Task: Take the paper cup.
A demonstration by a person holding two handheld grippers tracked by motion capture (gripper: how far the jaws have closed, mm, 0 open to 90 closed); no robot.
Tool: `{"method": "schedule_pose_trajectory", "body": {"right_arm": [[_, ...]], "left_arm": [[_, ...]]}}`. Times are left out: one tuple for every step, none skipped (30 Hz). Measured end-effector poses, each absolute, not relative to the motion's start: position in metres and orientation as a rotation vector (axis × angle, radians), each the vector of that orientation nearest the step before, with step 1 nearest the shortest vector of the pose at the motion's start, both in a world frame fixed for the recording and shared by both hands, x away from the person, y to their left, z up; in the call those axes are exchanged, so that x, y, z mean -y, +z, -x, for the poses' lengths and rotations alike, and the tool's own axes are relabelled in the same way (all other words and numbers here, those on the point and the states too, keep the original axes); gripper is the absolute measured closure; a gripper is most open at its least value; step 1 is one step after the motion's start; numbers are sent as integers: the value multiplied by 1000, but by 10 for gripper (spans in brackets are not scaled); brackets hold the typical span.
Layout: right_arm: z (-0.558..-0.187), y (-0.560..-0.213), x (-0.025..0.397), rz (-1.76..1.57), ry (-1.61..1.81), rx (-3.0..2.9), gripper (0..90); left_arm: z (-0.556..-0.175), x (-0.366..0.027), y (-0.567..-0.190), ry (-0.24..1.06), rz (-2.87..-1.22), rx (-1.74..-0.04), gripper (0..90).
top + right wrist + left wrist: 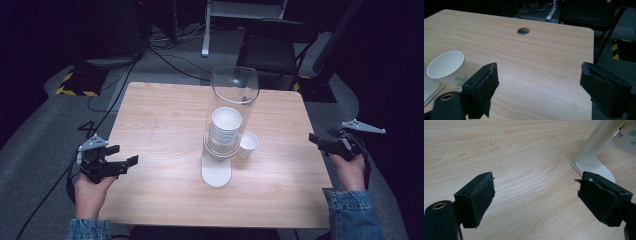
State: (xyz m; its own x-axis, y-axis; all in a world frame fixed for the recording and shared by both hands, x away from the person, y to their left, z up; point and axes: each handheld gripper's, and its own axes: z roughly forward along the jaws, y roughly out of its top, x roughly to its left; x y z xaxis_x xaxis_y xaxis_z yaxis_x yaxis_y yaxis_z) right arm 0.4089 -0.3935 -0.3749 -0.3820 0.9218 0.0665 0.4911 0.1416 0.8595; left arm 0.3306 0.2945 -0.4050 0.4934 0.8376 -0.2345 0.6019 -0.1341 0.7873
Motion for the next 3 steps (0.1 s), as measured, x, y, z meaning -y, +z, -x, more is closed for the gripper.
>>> {"method": "schedule_pose_trajectory", "body": {"right_arm": [[-409,-375,393,-1345,1168,-1939,158],[-408,-375,392,-1339,1174,-1943,158],[-408,-374,391,-1329,1181,-1947,158]], "left_arm": [[-331,-294,-405,328,-1837,-1202,137],[-331,-294,-405,326,-1836,-1203,137],[-331,-294,-405,326,-1837,-1204,137]]}}
